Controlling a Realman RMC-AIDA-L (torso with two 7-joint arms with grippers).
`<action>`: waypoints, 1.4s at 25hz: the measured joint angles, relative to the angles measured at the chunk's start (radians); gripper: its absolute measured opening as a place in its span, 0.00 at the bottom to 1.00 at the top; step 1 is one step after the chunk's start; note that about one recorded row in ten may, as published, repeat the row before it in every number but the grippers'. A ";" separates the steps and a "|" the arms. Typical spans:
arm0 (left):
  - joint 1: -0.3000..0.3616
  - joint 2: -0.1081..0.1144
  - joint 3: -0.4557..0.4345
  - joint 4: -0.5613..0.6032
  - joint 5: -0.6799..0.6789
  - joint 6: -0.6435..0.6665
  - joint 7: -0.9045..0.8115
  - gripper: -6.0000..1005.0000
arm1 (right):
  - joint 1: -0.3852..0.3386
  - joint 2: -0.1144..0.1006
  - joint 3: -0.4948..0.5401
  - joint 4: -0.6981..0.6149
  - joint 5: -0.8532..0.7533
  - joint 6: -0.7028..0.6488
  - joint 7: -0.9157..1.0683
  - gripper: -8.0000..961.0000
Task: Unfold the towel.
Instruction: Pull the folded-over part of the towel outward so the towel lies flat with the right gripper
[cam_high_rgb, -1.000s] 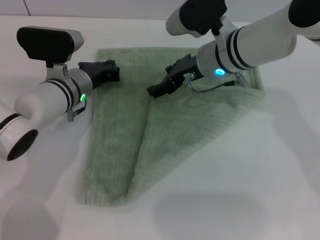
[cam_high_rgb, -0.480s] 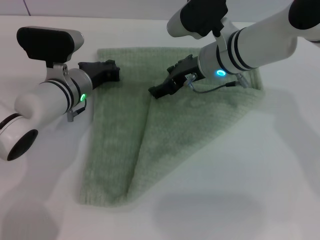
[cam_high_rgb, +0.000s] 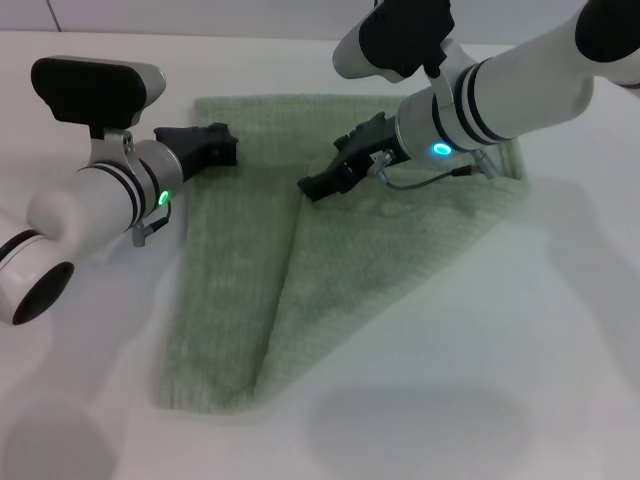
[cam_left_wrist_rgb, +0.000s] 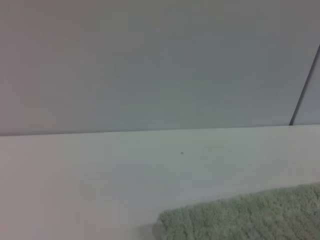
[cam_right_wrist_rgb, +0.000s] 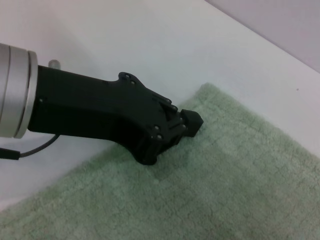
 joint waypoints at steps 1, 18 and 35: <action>0.000 0.000 0.000 0.000 0.000 0.000 0.000 0.00 | -0.001 0.000 -0.004 0.000 0.005 0.000 0.000 0.84; 0.003 0.000 0.000 -0.003 0.003 0.003 0.000 0.00 | 0.005 0.000 -0.051 0.000 0.048 -0.011 0.006 0.83; 0.006 0.002 0.000 -0.011 0.004 -0.001 0.000 0.00 | 0.010 0.000 -0.062 0.005 0.043 -0.016 0.027 0.46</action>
